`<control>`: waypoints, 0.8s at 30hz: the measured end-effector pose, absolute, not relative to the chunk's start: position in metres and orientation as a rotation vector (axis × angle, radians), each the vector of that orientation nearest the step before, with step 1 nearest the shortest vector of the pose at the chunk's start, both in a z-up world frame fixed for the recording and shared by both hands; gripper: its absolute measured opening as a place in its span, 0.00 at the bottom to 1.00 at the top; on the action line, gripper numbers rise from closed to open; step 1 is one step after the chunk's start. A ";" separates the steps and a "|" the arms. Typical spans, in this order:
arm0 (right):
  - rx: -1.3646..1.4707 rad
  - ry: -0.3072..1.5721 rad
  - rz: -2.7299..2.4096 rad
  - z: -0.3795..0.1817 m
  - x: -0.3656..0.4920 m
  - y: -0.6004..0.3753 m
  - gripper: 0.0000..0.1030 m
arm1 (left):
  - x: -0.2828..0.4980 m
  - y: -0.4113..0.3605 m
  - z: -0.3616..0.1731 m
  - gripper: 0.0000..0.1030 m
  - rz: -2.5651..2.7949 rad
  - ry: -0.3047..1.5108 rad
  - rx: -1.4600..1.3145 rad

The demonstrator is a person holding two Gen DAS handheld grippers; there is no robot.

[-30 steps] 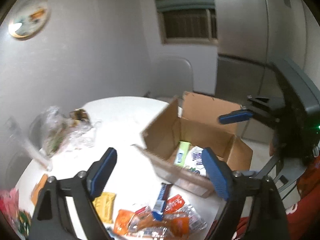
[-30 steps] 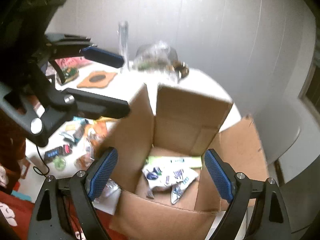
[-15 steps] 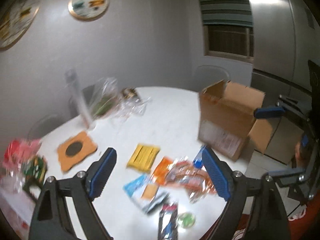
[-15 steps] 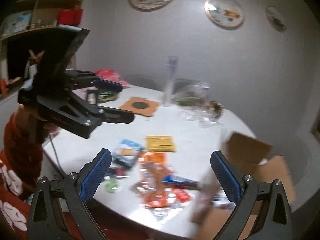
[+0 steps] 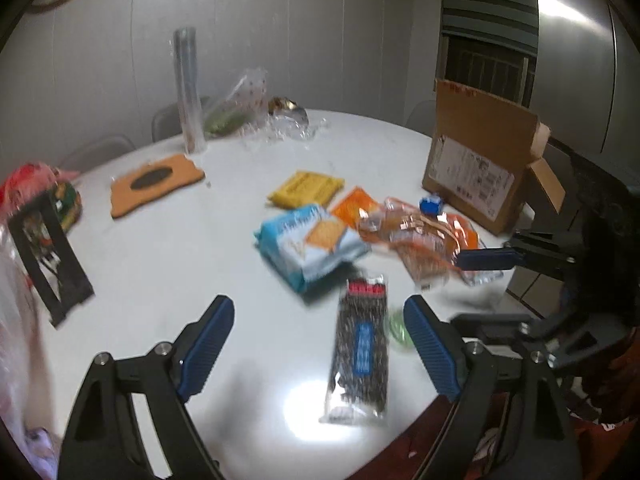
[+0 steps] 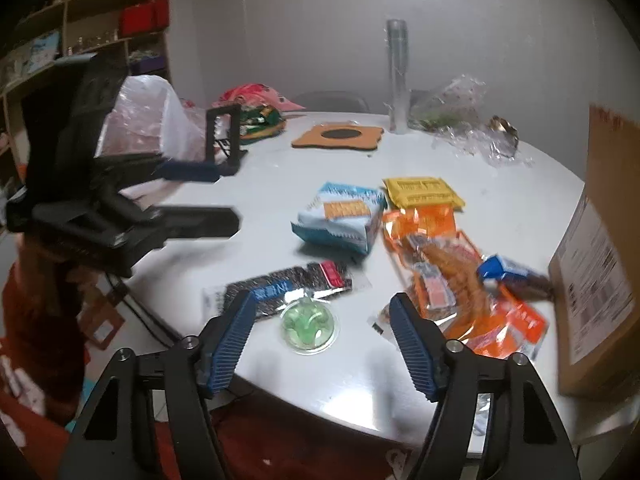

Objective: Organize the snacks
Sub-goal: 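Move both open tools back over the snacks on the table, then grasp the green jelly cup with the right tool while the left tool grasps the sesame brittle bar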

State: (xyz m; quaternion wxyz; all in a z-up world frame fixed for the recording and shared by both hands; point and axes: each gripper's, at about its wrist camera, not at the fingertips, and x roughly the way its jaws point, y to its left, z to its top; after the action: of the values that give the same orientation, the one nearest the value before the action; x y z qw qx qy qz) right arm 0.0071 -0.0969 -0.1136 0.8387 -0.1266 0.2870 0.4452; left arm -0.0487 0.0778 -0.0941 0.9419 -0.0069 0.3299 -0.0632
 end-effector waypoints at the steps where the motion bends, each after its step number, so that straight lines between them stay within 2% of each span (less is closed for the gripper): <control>1: -0.258 0.611 0.945 -0.119 0.007 -0.095 0.58 | -0.051 0.077 -0.098 0.82 -0.134 0.674 -0.019; 9: -0.261 0.620 0.917 -0.142 0.009 -0.077 0.43 | -0.050 0.071 -0.119 0.79 -0.169 0.717 -0.031; 13: -0.264 0.626 0.904 -0.148 0.011 -0.069 0.31 | -0.050 0.070 -0.127 0.77 -0.180 0.732 -0.034; 16: -0.276 0.614 0.887 -0.149 0.009 -0.069 0.30 | -0.050 0.066 -0.131 0.74 -0.204 0.741 -0.032; 24: -0.299 0.594 0.855 -0.146 0.002 -0.085 0.28 | -0.037 0.051 -0.143 0.59 -0.211 0.774 -0.001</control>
State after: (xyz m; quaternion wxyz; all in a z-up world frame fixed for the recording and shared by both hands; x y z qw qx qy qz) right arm 0.0020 -0.0849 -0.1457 0.8569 -0.1421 0.2825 0.4071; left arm -0.0375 0.0505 -0.1431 0.9206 -0.0006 0.3768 -0.1026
